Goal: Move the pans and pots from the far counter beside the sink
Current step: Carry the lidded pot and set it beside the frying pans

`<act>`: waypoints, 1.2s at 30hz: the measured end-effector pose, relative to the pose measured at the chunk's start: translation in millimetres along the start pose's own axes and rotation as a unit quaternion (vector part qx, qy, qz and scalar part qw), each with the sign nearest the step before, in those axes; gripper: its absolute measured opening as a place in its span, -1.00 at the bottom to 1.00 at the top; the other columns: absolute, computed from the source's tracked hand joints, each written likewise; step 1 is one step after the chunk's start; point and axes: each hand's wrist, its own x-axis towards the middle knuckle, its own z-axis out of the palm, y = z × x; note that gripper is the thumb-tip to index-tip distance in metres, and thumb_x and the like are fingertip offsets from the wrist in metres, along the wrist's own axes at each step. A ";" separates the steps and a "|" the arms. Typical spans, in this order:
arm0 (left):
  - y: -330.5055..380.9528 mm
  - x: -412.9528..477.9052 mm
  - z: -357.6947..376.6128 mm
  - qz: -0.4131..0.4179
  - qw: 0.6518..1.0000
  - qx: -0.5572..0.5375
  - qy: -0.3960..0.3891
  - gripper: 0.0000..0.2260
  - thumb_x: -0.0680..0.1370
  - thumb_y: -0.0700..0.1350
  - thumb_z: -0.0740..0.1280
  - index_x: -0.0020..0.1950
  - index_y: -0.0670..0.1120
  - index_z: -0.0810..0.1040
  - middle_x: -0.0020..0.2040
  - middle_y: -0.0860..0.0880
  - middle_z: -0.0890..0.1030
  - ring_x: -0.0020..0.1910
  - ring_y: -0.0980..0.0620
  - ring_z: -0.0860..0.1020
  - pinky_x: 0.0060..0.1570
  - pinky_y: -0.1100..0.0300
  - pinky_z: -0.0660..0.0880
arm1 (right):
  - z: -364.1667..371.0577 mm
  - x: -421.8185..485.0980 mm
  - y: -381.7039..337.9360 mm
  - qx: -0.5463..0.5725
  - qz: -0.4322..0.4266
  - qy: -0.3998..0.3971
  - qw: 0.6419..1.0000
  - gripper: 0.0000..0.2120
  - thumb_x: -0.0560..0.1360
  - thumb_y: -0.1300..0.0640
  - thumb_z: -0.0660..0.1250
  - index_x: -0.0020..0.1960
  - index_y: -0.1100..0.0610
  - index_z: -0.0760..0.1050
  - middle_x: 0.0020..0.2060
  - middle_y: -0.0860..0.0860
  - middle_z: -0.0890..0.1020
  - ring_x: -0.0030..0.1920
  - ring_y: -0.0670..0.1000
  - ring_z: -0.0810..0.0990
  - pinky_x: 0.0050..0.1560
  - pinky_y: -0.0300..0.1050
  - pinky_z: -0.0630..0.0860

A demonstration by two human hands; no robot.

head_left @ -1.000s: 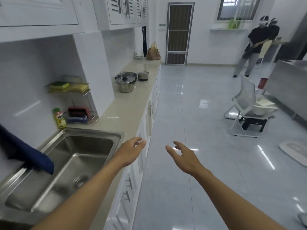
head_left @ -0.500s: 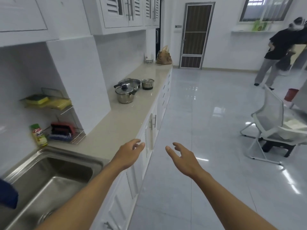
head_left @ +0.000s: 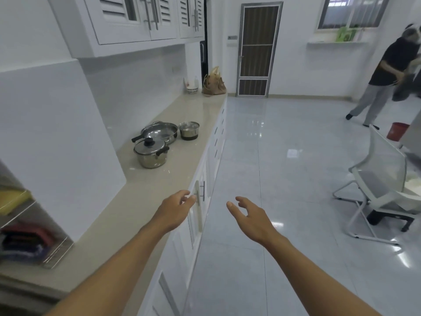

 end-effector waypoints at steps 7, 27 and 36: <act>17.7 110.8 2.1 -0.021 1.000 -0.002 0.007 -0.48 0.55 0.28 0.16 0.44 0.08 0.41 0.36 0.05 0.52 0.32 0.04 0.46 0.19 0.14 0.35 | -18.8 121.8 4.2 -0.004 -0.011 -0.023 1.000 -0.17 0.39 -0.53 0.12 0.50 -0.06 0.29 0.41 -0.03 0.45 0.37 0.01 0.45 0.32 -0.06 0.37; 10.9 364.2 -17.2 -0.134 0.982 -0.035 0.129 -0.53 0.57 0.22 0.21 0.41 0.06 0.46 0.35 0.03 0.55 0.30 0.06 0.49 0.27 0.11 0.39 | -23.7 460.9 -0.9 -0.055 -0.081 -0.155 0.983 -0.15 0.36 -0.56 0.08 0.48 -0.08 0.31 0.38 -0.03 0.48 0.32 -0.01 0.49 0.19 -0.19 0.34; -21.3 480.0 -74.5 -0.156 0.977 -0.038 0.142 -0.62 0.58 0.18 0.22 0.32 0.06 0.52 0.23 0.03 0.60 0.15 0.03 0.54 0.11 0.12 0.41 | 28.9 579.0 -45.0 -0.065 -0.094 -0.157 0.981 -0.28 0.46 -0.45 0.14 0.46 -0.04 0.36 0.33 -0.02 0.53 0.17 -0.08 0.50 0.13 -0.21 0.34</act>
